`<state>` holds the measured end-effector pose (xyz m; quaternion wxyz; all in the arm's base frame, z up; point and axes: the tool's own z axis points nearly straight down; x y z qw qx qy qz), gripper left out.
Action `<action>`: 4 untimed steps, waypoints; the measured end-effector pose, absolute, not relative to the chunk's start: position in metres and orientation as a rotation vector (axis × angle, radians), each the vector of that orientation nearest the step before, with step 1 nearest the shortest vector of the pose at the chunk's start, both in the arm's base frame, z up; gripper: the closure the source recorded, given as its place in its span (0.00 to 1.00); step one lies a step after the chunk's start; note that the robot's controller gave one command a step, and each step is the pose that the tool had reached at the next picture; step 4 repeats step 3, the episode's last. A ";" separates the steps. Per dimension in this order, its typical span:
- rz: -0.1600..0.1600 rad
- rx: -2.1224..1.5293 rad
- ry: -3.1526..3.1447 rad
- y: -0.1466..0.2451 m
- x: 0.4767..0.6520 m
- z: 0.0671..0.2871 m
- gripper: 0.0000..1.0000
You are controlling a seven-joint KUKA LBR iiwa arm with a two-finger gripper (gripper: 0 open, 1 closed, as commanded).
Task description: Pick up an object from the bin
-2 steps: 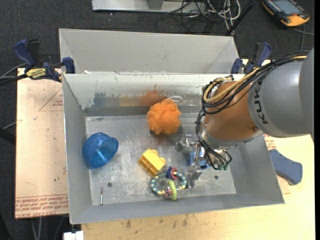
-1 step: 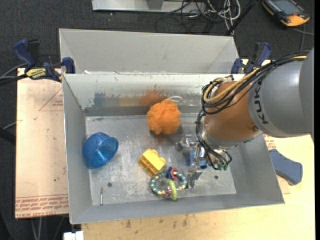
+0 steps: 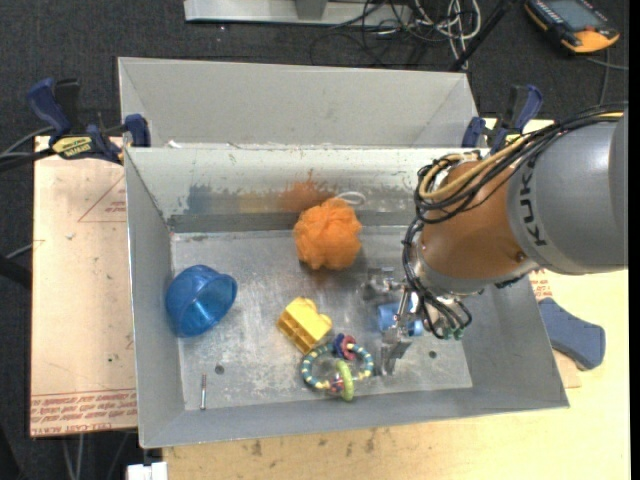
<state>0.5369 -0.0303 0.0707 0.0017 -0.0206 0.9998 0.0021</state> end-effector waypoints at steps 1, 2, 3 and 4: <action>-0.005 -1.127 2.925 -0.039 0.569 0.073 1.00; -0.006 -1.523 2.740 -0.035 0.577 0.073 1.00; 0.000 -1.461 2.776 -0.036 0.593 0.202 1.00; 0.000 -1.461 2.776 -0.036 0.593 0.202 1.00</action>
Offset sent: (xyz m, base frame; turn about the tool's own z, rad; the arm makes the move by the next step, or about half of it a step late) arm 0.0000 0.0000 0.0000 0.0000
